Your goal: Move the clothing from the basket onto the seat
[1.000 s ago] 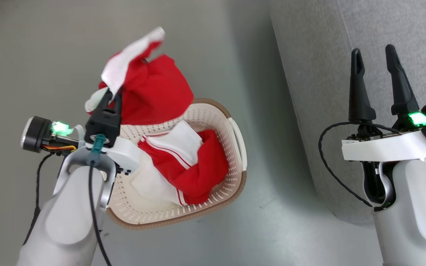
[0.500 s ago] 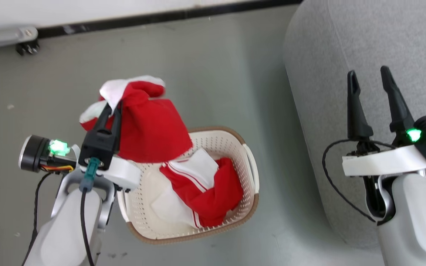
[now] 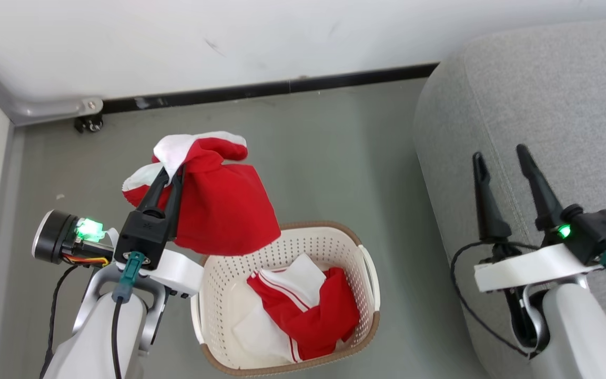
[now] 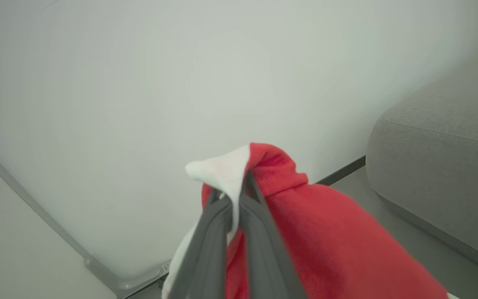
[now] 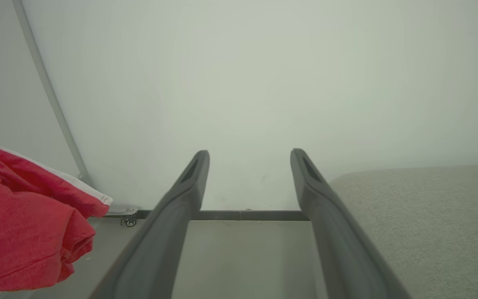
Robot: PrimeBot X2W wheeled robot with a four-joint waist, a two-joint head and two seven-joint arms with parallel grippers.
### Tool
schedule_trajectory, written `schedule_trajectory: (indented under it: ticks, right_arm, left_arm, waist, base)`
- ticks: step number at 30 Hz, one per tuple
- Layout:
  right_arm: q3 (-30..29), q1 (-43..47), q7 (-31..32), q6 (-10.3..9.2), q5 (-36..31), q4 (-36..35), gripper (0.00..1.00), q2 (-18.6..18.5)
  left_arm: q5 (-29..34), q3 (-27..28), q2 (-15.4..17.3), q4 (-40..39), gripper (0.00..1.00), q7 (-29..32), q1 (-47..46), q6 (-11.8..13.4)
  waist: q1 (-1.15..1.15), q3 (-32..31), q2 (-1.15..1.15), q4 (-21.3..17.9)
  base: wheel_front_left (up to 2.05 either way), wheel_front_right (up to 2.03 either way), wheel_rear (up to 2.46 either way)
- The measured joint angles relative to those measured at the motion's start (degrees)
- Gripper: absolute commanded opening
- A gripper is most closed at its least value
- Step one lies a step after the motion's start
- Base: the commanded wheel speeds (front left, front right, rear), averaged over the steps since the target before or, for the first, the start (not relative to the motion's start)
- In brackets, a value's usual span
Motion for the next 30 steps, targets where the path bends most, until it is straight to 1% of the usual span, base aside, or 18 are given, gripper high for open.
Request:
schedule_trajectory:
  ticks: [10, 15, 19, 30]
  right_arm:
    - [7.4, 2.2, 0.0, 0.00, 0.1, 0.6, 1.00, -1.2]
    - [13.1, 3.5, 0.1, 0.00, 0.1, 0.7, 1.00, -2.5]
    - [14.3, 3.6, 0.3, 0.01, 0.5, 0.6, 1.00, -2.7]
    - [23.0, 6.5, 2.3, 0.00, 3.3, 0.3, 1.00, -3.5]
  left_arm:
    - [-0.5, -1.2, -0.1, -2.1, 0.00, 0.0, 1.3, -1.1]
    - [-1.1, -1.6, -0.3, -2.2, 0.00, 0.0, 2.4, -1.5]
    - [-1.4, -1.6, -0.4, -2.2, 0.00, 0.0, 2.5, -1.5]
    - [-2.0, -2.7, -1.2, -2.3, 0.00, 0.0, 4.4, -2.1]
  waist:
    - [0.00, -5.3, 0.00, 0.9]
    - [0.00, -8.0, 0.00, 1.2]
    - [0.00, -8.7, 0.00, 1.2]
    - [0.00, -12.0, 0.00, 1.3]
  base:
    - [0.00, 0.00, 0.00]
    - [0.00, 0.00, 0.00]
    - [0.00, 0.00, 0.00]
    - [0.00, 0.00, 0.00]
